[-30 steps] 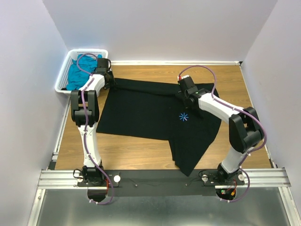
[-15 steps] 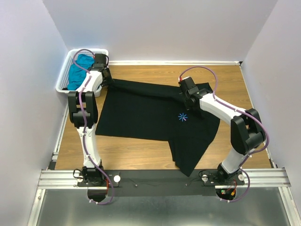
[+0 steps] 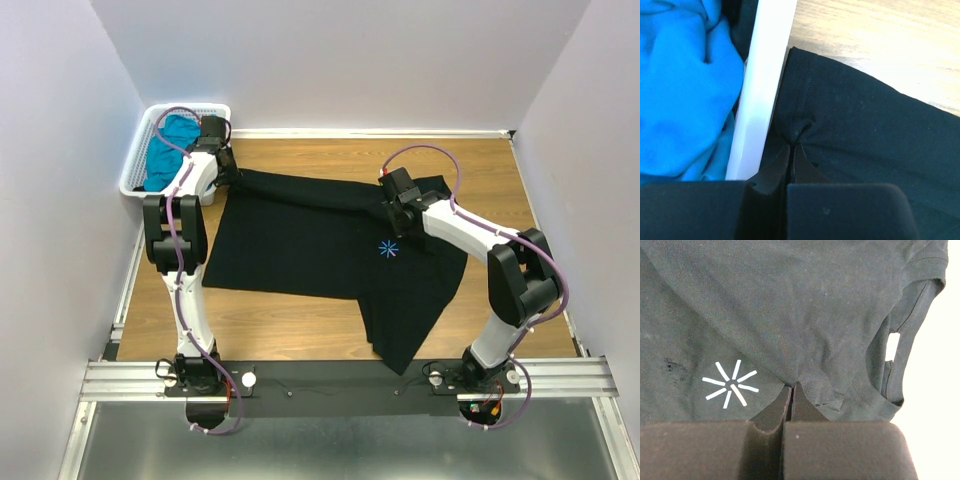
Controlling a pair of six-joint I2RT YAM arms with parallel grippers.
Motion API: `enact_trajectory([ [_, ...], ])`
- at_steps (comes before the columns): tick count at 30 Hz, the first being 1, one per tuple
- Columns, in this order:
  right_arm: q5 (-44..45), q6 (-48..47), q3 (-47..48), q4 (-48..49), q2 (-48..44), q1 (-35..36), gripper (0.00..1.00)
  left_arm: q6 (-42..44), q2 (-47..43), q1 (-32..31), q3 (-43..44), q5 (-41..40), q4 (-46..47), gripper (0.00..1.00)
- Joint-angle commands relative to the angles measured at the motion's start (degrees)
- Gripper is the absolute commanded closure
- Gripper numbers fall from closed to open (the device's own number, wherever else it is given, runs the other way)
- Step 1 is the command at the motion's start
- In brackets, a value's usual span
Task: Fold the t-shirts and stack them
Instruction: Fold the tshirt
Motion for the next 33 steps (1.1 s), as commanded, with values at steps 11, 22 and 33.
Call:
enact_trajectory([
  [11, 3.6, 2.23, -0.85, -3.58, -2.51, -0.43, 0.99, 0.95, -6.93, 0.19, -4.23, -5.91, -1.03, 0.96],
  [22, 0.71, 5.22, -4.37, -4.28, -2.96, -0.43, 0.99, -1.51, -9.39, -2.98, -13.02, -6.7, -0.95, 0.81],
  [33, -1.92, 6.27, -1.56, -4.54, -4.98, -1.92, 0.5, -2.83, -13.43, -3.07, -11.7, -8.64, -0.68, 0.1],
])
